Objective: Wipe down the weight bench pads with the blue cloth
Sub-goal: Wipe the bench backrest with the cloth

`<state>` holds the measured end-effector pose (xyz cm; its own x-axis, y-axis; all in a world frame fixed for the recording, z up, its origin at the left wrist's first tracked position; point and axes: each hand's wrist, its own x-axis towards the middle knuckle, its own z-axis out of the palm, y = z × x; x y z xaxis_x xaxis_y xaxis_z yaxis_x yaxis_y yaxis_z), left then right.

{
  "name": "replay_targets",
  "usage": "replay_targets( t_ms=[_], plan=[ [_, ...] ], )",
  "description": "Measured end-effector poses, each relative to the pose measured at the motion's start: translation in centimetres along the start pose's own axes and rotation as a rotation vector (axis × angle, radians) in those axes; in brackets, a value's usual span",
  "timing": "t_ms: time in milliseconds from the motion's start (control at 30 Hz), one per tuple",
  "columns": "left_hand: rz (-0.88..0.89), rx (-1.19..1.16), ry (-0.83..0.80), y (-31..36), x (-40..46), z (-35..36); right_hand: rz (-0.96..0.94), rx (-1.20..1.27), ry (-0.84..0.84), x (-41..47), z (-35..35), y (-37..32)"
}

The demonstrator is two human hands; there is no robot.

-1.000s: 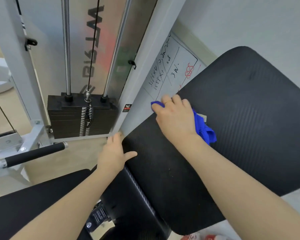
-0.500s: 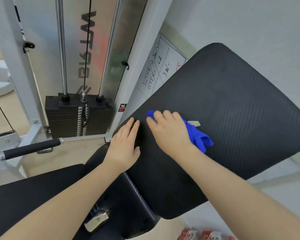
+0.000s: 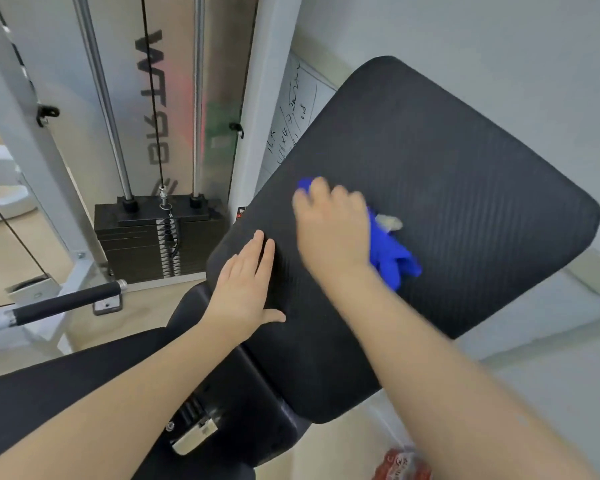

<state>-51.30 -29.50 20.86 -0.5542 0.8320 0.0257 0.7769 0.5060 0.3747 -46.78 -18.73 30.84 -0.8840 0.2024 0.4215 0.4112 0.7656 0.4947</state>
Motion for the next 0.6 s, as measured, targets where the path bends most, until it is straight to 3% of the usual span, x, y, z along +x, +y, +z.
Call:
replay_targets(
  t_ms=[133,200,267,333,433,600],
  plan=[
    [-0.073,-0.089,0.015,0.1,-1.0,0.9,-0.232,0.143,-0.349,-6.1,0.5,-4.1],
    [-0.128,-0.095,0.037,0.2,-1.8,1.3,-0.271,0.071,-0.207,-4.6,-0.1,-1.7],
    [-0.169,-0.098,0.051,0.4,-2.1,1.2,-0.120,-0.049,0.067,-1.6,-1.0,2.8],
    [-0.170,-0.126,0.068,0.8,-2.0,0.7,0.005,-0.042,0.184,1.0,-2.1,7.5],
    [-0.144,-0.158,0.072,1.2,-1.9,0.1,0.121,-0.003,0.221,2.2,-3.1,10.2],
    [-0.156,-0.201,0.066,1.1,-2.2,0.3,0.134,-0.002,0.121,-3.2,-0.7,3.6]
  ],
)
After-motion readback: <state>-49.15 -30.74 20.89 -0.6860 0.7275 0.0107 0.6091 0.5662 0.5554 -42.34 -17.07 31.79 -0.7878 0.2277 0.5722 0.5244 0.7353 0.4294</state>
